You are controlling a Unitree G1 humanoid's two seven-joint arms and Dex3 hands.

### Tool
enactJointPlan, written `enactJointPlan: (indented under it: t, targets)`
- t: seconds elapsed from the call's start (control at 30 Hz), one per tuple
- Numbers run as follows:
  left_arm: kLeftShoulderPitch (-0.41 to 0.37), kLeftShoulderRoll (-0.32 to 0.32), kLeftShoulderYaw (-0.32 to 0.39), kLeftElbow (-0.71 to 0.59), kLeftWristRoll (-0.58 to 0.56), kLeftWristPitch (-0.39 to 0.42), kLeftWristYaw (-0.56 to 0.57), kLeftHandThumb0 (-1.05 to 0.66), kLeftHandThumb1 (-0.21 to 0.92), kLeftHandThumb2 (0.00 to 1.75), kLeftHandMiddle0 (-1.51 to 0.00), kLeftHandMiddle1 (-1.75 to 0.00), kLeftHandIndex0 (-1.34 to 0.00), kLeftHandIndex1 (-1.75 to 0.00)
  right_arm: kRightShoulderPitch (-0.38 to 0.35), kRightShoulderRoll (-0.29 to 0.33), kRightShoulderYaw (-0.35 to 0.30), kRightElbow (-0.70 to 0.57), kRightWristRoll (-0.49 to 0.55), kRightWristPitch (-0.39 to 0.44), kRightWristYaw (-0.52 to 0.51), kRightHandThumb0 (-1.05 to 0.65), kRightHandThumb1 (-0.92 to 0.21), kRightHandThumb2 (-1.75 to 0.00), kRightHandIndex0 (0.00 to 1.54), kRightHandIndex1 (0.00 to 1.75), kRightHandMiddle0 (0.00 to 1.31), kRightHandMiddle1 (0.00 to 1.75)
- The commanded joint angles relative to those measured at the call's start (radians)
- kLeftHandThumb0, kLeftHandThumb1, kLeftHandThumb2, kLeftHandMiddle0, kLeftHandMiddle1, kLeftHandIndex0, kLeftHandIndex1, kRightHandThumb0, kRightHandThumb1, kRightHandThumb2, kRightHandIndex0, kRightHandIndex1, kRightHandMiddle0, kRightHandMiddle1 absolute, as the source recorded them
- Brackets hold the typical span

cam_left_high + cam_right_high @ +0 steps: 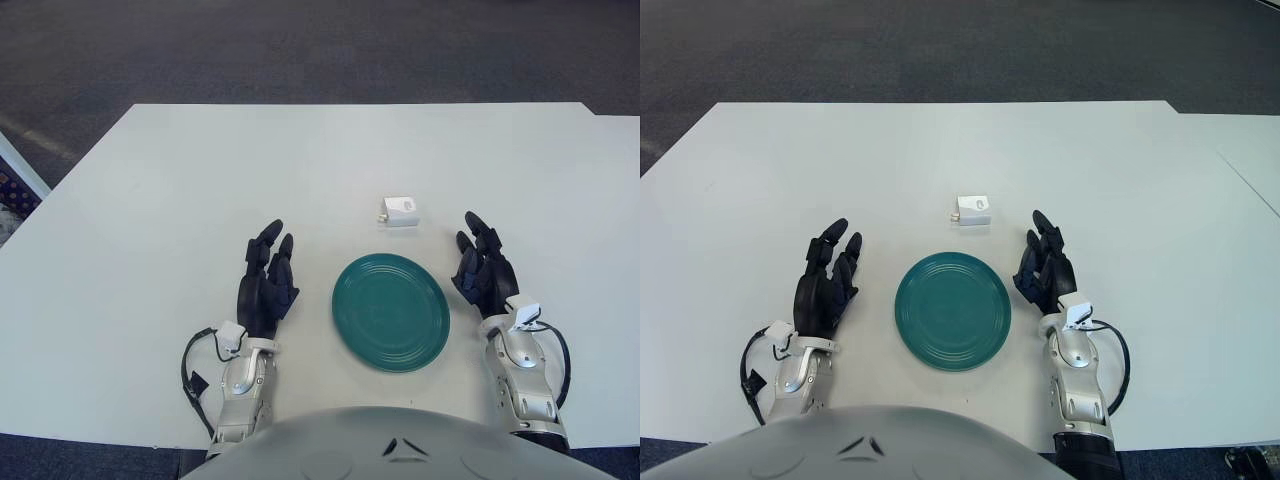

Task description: Put the charger into the plate.

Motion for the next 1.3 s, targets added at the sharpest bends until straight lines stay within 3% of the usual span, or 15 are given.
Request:
enactJointPlan:
  t: [0.0,1.03,1.1,1.27]
  targets:
    - [0.039,-0.049,-0.005,0.037,-0.007,0.030,0.007,-0.78,0.92,0.57,-0.41,-0.03,0.00,-0.86,0.025,-0.004,0.001,0.040,-0.010,0.053,0.000,-0.86,-0.92,-0.95,0.08,0.00,0.00,0.29]
    - [0.031,-0.042,0.009,0.048,-0.022,0.036,-0.001,-0.75,0.92,0.55,-0.40,-0.01,0.00,-0.87,0.022,0.005,0.006,0.043,-0.020,0.054,-0.018,-0.87,-0.92,-0.94,0.09,0.00,0.00,0.30]
    - [0.028,-0.042,0.010,0.051,-0.021,0.033,-0.002,-0.75,0.92,0.56,-0.40,-0.01,0.00,-0.87,0.000,-0.007,-0.003,0.043,-0.019,0.057,-0.017,-0.86,-0.92,-0.94,0.08,0.00,0.00,0.30]
    - [0.029,-0.037,0.004,0.045,0.004,0.036,0.012,-0.76,0.92,0.58,-0.39,-0.01,0.00,-0.84,-0.140,-0.094,-0.046,0.046,-0.055,0.072,-0.027,-0.85,-0.92,-0.91,0.07,0.00,0.00,0.29]
